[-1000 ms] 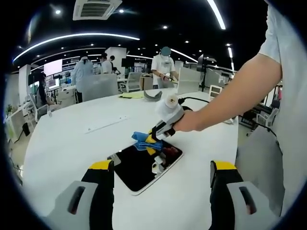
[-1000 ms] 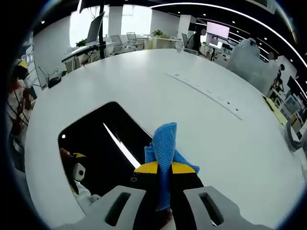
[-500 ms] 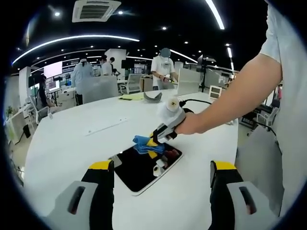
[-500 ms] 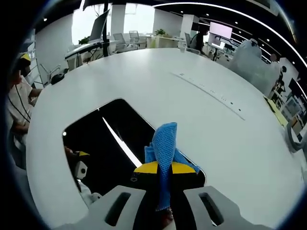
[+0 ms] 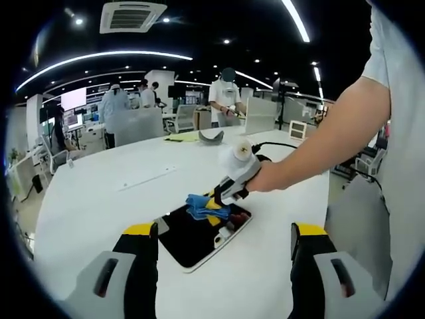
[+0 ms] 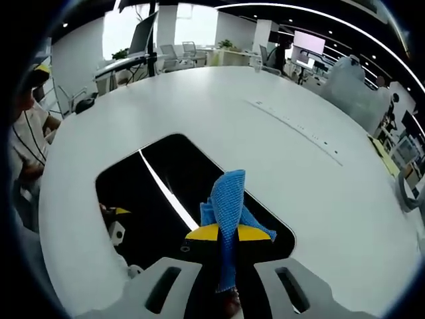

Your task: Wipe the mirror surface with the cleaning cloth until all visible marks leave the cleaned area.

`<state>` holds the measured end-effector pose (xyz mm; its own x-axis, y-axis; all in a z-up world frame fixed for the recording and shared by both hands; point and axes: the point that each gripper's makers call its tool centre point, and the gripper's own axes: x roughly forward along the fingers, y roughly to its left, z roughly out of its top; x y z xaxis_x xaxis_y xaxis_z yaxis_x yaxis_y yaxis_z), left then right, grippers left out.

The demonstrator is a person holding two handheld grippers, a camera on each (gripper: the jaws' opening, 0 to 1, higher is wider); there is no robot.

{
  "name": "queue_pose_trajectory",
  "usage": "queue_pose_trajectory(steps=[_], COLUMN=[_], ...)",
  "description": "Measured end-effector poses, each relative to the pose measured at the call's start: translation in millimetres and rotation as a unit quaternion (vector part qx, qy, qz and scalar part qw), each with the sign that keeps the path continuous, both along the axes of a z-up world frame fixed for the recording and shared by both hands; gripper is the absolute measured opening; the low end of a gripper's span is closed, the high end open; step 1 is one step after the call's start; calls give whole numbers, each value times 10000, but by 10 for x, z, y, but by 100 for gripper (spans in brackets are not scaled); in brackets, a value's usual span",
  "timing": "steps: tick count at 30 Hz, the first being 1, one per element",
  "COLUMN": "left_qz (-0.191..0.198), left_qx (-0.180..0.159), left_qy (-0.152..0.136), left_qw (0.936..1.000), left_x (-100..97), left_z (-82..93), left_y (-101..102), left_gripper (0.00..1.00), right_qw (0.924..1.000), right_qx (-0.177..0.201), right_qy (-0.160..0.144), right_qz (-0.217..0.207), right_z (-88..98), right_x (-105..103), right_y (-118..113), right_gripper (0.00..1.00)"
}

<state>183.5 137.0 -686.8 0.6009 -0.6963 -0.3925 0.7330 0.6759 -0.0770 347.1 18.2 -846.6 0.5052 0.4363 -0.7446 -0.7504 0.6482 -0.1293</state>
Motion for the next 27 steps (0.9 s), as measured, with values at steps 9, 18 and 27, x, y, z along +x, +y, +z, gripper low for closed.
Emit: queue_pose_trajectory(steps=[9, 18, 27], left_qz=[-5, 41, -21], left_qx=[6, -59, 64], left_qy=[-38, -39, -152], left_qw=[10000, 10000, 9999], left_x=[-24, -25, -48], left_z=[25, 51, 83], left_y=[3, 12, 5], left_gripper=[82, 82, 82], right_qw=[10000, 10000, 9999], right_qx=[-15, -44, -57], right_qy=[7, 20, 34], right_qz=[21, 77, 128], right_z=[-7, -2, 0], right_x=[-78, -172, -277], right_y=[21, 43, 68], right_gripper=[2, 2, 2])
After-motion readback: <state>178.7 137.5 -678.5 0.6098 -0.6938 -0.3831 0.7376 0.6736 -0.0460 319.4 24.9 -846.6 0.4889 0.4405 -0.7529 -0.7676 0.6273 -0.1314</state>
